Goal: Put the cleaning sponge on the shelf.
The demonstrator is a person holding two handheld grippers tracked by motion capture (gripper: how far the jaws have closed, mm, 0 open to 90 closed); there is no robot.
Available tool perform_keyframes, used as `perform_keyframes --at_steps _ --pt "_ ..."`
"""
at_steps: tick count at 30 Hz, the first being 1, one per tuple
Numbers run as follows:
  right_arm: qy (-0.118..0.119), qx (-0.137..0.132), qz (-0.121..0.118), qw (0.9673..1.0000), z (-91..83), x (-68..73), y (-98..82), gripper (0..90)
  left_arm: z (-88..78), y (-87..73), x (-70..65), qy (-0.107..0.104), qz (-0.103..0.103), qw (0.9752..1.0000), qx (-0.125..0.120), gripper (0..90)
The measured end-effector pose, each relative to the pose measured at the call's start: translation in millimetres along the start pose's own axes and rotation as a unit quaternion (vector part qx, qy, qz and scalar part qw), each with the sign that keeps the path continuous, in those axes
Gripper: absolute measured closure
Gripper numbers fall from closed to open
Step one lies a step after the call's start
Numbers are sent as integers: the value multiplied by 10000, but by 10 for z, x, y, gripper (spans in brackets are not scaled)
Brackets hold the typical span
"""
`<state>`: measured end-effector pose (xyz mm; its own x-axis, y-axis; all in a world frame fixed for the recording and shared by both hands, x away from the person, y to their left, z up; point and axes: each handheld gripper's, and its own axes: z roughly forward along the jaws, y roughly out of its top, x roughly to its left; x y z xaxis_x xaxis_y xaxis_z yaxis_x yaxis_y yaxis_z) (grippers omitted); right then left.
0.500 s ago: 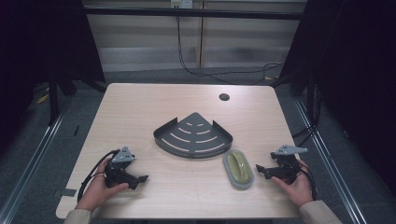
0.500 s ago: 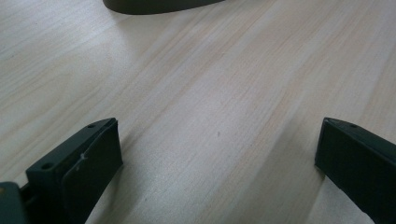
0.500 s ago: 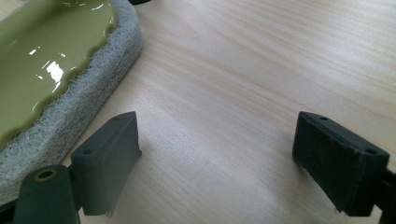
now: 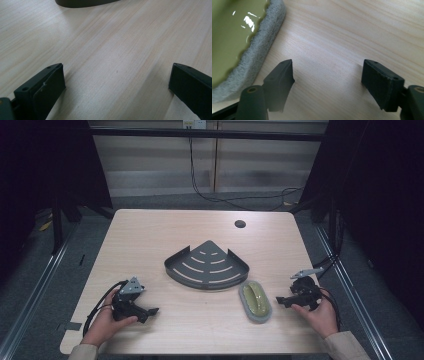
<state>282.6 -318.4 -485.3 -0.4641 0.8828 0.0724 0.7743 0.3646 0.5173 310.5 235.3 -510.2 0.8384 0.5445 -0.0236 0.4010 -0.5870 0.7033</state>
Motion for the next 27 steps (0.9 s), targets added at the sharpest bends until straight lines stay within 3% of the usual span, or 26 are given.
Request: perform_keyframes --at_steps 8,17,27 --pt "112 627 174 9978 -205 70 393 303 -1 0 0 3 -2 10000 4 0" --pt "172 859 122 9961 -322 187 678 326 -1 0 0 4 -7 10000 3 1" --pt "295 920 3 9953 -371 356 887 346 -1 0 0 4 -1 10000 0 1"
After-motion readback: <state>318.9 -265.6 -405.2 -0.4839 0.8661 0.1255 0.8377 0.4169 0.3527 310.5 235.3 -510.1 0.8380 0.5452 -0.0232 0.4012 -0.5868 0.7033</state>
